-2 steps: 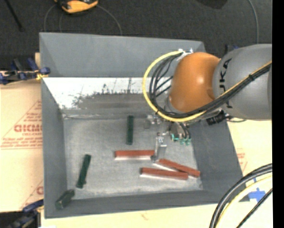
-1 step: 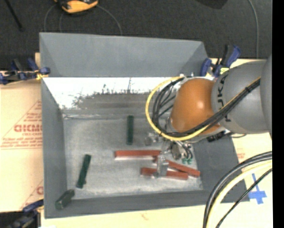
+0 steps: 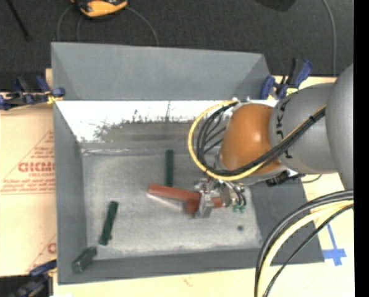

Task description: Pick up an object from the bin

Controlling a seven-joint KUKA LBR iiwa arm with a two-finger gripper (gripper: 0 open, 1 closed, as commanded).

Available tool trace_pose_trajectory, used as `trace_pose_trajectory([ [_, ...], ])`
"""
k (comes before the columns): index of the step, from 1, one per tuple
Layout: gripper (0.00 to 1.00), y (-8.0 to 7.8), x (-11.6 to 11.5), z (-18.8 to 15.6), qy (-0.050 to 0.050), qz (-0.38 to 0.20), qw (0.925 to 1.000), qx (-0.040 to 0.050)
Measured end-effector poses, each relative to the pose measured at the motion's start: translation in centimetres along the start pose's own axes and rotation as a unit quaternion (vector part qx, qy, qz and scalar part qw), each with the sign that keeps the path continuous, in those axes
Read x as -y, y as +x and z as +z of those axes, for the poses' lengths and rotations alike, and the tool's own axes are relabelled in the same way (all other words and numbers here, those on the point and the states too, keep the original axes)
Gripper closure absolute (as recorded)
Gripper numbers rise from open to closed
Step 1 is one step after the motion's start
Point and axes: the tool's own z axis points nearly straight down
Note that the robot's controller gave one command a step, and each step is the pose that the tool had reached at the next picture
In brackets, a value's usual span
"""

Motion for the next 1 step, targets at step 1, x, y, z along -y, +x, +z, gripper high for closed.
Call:
trace_pose_trajectory([
  [1,1.00,0.00,0.00,0.00,0.000,0.000,1.0000,0.0000],
])
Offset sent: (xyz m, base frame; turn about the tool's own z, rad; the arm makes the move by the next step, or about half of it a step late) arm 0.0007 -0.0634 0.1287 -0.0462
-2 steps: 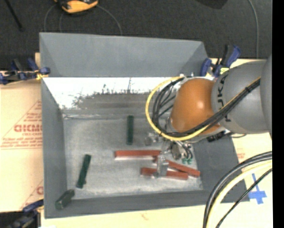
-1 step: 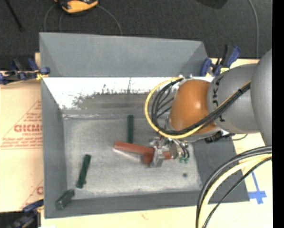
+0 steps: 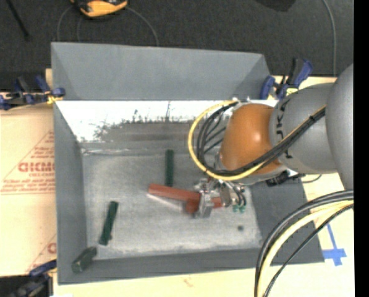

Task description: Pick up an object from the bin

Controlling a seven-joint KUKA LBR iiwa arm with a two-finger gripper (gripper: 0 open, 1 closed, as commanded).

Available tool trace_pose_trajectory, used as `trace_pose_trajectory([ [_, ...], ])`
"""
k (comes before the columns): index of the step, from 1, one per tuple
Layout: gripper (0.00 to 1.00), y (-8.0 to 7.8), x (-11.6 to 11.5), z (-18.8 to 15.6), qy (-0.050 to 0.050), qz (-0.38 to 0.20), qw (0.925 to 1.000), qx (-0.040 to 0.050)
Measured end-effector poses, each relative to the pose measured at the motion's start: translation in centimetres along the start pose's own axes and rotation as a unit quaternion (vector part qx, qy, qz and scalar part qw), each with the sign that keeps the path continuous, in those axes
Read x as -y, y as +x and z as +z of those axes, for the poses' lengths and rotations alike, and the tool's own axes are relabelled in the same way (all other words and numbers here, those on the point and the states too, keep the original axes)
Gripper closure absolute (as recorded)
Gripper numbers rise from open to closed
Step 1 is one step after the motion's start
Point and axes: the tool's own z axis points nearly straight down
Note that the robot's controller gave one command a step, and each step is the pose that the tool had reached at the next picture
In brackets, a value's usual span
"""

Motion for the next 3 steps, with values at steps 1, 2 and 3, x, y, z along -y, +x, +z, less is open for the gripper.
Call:
trace_pose_trajectory([
  [1,1.00,-0.2,6.5,-13.0,0.001,-0.022,0.9998,0.0009],
  [2,1.00,-0.2,6.5,-12.9,0.001,-0.021,0.9998,0.0005],
  [3,1.00,-1.6,8.1,-16.7,0.000,-0.029,0.9996,-0.0028],
])
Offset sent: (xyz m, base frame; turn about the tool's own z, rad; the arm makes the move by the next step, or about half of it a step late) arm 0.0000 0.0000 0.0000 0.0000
